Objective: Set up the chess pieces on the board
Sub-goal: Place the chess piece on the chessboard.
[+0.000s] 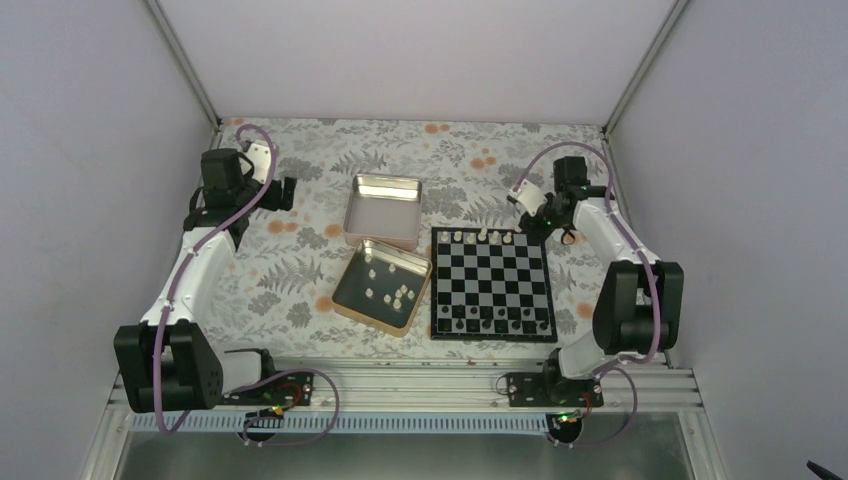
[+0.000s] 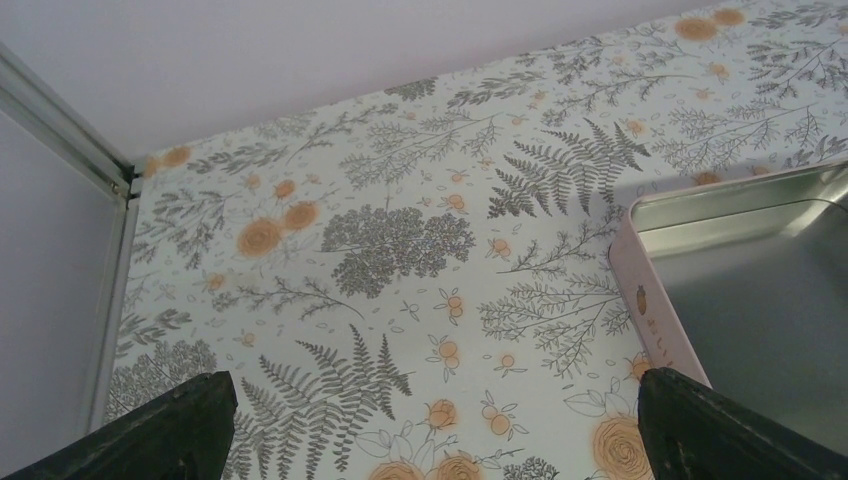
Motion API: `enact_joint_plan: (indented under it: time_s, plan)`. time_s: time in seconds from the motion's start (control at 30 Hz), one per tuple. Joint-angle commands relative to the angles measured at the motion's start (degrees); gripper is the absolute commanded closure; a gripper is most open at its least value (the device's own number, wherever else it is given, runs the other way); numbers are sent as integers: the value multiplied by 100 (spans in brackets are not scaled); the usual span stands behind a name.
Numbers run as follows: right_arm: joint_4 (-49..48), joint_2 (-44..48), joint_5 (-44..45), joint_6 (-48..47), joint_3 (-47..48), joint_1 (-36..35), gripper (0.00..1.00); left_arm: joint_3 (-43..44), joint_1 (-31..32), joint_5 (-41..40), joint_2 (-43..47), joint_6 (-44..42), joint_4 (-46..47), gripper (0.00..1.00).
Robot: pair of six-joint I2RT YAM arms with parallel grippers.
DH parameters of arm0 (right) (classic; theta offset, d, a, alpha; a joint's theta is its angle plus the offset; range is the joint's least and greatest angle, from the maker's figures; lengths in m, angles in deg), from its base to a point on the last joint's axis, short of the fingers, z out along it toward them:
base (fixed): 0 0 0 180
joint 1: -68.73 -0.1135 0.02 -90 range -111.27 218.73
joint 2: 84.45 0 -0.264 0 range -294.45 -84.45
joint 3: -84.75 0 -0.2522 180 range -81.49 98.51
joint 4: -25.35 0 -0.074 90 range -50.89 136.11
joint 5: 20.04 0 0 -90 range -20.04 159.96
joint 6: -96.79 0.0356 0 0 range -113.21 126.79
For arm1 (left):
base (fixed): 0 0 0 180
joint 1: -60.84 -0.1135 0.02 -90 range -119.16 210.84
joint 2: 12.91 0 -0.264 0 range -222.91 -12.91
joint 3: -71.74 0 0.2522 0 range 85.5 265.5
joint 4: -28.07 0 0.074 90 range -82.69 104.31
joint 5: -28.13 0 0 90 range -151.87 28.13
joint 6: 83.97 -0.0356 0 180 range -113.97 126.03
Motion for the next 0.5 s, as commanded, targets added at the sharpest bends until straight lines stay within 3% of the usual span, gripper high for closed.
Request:
enact_joint_plan:
  time_s: [0.0, 0.47]
  plan:
    - [-289, -303, -252, -130, -57, 67, 96, 87, -23, 85, -4, -51, -37, 0]
    - [-260, -718, -79, -158, 48, 231, 96, 59, -23, 105, -11, -61, -20, 0]
